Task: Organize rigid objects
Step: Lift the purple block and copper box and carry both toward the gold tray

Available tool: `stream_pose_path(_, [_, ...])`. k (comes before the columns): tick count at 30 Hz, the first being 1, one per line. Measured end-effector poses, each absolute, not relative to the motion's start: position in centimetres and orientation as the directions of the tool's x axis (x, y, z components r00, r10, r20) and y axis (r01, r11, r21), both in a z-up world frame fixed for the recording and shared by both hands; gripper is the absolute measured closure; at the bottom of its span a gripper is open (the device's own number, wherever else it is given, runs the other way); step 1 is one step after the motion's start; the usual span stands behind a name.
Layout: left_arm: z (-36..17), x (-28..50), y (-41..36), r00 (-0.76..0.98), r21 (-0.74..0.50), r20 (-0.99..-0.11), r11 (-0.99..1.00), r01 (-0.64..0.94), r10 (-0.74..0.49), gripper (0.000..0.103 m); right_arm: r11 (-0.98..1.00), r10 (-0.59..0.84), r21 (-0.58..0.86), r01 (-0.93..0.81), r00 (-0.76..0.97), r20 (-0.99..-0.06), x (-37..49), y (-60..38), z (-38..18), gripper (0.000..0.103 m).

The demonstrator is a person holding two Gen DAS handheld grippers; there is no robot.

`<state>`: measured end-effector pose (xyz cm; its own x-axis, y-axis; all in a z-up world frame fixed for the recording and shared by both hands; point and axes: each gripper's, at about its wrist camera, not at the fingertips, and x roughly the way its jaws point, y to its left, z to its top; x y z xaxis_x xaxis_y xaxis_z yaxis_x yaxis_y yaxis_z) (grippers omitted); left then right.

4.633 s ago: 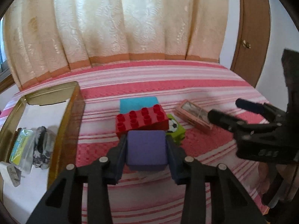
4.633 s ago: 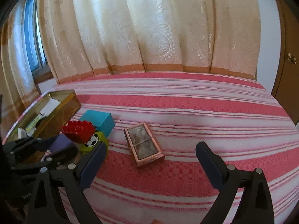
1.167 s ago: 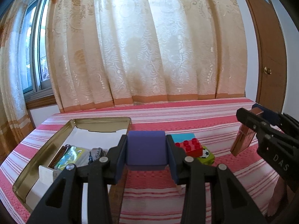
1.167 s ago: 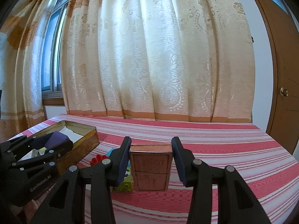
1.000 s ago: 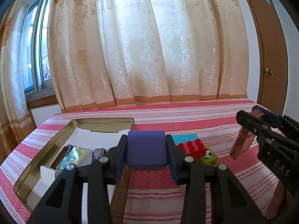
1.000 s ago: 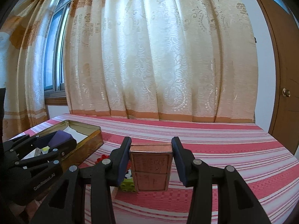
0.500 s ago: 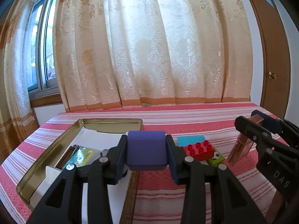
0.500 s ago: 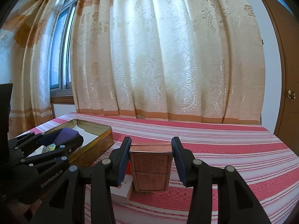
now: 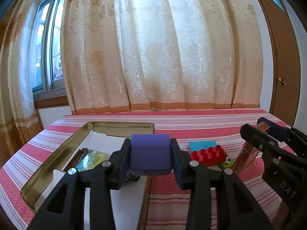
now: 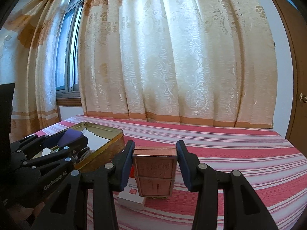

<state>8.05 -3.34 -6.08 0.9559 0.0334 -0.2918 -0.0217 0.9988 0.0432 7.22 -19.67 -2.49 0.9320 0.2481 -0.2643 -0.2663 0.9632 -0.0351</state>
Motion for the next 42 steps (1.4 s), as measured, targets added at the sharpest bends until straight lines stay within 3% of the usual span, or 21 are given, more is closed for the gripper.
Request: stream_pose_path(42, [-6.1,7.4,0.9,0.955,0.000,-0.286,0.997,-0.080,0.076,0.064,0.937,0.323,-0.047,-0.347,0.907,-0.271,6.7,-15.3,-2.8,0.056])
